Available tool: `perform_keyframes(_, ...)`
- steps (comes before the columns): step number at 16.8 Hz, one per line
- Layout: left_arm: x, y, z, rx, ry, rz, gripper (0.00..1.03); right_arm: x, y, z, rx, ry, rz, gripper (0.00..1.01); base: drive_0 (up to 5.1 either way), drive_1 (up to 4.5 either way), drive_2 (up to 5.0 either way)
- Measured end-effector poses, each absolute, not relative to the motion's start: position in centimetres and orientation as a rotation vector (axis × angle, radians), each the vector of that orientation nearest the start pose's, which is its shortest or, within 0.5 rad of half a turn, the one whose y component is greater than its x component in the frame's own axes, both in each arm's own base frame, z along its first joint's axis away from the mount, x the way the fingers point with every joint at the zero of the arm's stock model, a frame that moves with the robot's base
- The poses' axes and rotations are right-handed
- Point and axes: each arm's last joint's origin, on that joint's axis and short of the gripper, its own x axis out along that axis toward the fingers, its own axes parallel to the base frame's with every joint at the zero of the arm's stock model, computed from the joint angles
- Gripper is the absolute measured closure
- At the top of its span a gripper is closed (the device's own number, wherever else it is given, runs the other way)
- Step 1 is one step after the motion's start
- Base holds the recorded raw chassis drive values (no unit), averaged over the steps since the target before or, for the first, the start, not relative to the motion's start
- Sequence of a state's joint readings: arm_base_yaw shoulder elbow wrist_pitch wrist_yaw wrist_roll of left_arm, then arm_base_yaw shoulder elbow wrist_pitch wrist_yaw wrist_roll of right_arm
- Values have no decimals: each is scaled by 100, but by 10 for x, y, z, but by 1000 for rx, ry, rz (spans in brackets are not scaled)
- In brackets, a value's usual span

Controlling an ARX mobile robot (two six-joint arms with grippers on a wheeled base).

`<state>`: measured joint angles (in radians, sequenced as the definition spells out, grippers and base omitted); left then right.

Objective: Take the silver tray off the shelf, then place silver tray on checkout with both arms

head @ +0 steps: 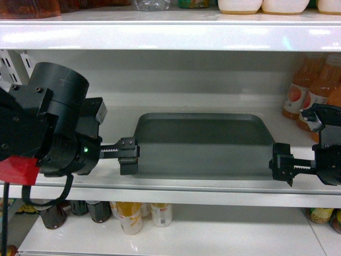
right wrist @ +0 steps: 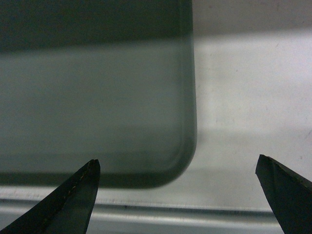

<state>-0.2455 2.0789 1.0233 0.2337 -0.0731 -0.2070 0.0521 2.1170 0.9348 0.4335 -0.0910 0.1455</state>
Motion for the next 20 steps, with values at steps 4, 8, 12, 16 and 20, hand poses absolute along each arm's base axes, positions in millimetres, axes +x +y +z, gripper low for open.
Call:
perform_keyframes(4, 415, -101, 80, -50, 833, -62, 5, 421, 23, 56, 170, 775, 45, 3, 0, 0, 0)
perform_keyframes(8, 438, -105, 65, -33, 915, -53, 5, 450, 21, 42, 164, 843, -9, 3, 0, 0, 0)
perform_keyframes(12, 444, -105, 57, -32, 971, -54, 5, 469, 21, 42, 150, 864, -34, 11, 0, 0, 0)
perform_keyframes(16, 444, -101, 55, -45, 997, -57, 41, 472, 19, 42, 127, 905, -17, 56, 0, 0, 0)
perform_keyframes(20, 438, -96, 51, -111, 1001, -90, 95, 468, 25, 37, 124, 879, 14, 98, 0, 0, 0)
